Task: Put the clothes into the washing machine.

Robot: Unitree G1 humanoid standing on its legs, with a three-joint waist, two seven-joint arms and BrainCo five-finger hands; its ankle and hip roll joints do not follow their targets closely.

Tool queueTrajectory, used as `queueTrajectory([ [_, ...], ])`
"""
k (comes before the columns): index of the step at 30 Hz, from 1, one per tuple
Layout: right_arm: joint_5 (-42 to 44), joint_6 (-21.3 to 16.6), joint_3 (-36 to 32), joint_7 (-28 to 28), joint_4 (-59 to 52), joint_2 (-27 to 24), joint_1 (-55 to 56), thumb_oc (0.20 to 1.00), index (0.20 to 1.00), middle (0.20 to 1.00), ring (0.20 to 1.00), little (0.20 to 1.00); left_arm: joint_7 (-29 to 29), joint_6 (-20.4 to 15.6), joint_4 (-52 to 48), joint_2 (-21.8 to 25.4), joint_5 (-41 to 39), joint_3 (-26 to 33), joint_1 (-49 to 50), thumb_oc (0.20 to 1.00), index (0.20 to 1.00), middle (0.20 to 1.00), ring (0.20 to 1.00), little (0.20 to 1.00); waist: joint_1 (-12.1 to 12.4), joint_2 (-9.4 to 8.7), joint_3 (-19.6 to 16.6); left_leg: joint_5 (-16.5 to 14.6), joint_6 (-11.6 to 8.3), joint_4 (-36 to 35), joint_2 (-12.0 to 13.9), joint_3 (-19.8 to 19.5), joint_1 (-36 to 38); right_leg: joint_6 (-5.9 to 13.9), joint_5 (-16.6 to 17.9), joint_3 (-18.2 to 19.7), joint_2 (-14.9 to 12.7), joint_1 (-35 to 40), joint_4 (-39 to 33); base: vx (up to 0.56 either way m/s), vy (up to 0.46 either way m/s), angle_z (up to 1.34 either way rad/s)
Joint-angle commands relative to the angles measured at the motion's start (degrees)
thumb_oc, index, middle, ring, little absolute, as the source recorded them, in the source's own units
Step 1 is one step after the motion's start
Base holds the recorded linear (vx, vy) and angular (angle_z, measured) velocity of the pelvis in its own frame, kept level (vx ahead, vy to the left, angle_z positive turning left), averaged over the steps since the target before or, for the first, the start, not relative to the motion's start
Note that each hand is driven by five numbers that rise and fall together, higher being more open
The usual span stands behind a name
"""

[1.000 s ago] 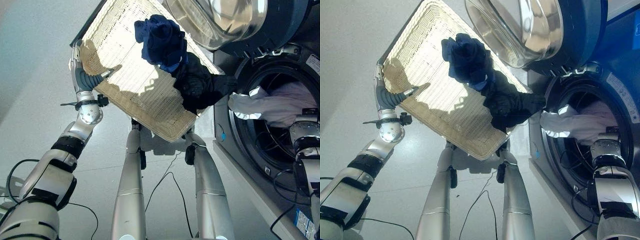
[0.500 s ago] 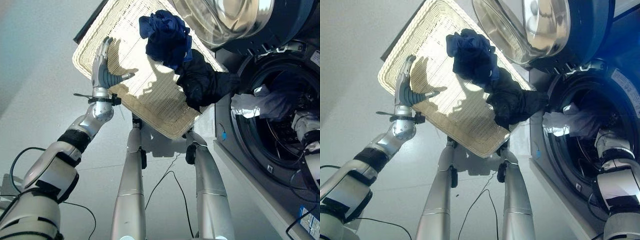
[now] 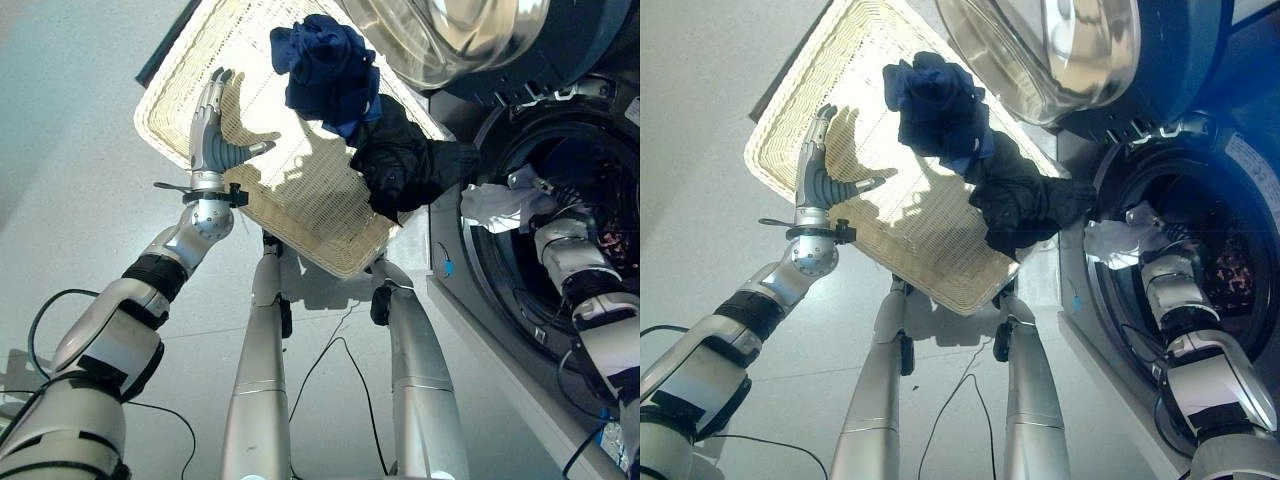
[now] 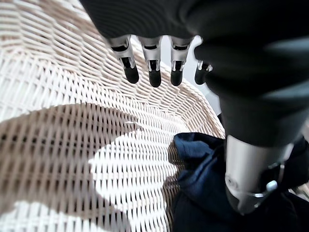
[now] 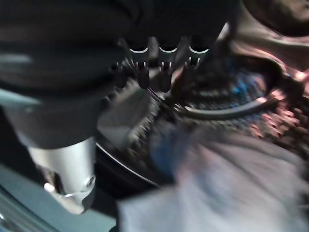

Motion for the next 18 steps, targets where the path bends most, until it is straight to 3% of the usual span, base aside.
queueTrajectory([
  [1, -4.7, 1.3, 3.7, 2.5, 0.5, -3.0, 0.1, 1.000, 1.000, 1.000, 1.000, 1.000, 2.0, -1.5, 0.3, -3.1, 2.3, 3.9, -2.3, 1.000, 1.000, 1.000, 1.000, 1.000, -0.7, 0.81, -1.1, -8.8, -0.28, 8.6, -1.8, 4.1, 0.2, 5.68, 12.5, -1.7, 3.9, 4.4, -15.2, 0.00, 0.000, 0.00],
  [9, -10.2, 3.8, 8.7, 11.7, 7.3, 0.2, 0.9, 1.000, 1.000, 1.000, 1.000, 1.000, 2.2, -2.2, 1.6, -3.8, 2.4, 3.8, -3.3, 1.000, 1.000, 1.000, 1.000, 1.000, -0.2, 1.23, -1.1, -7.9, -0.45, 8.2, -1.4, 4.3, -0.1, 5.51, 12.5, -1.8, 4.0, 4.1, -15.0, 0.00, 0.000, 0.00],
  [18, -15.7, 6.2, 11.1, 13.6, 9.7, 0.5, -0.7, 1.000, 1.000, 1.000, 1.000, 1.000, 1.8, -1.8, 1.8, -4.5, 1.9, 3.1, -4.2, 1.000, 1.000, 1.000, 1.000, 1.000, 0.2, 1.76, -1.1, -7.5, -0.51, 8.1, -1.6, 4.2, -0.2, 5.59, 12.7, -1.7, 3.9, 3.9, -15.0, 0.00, 0.000, 0.00],
])
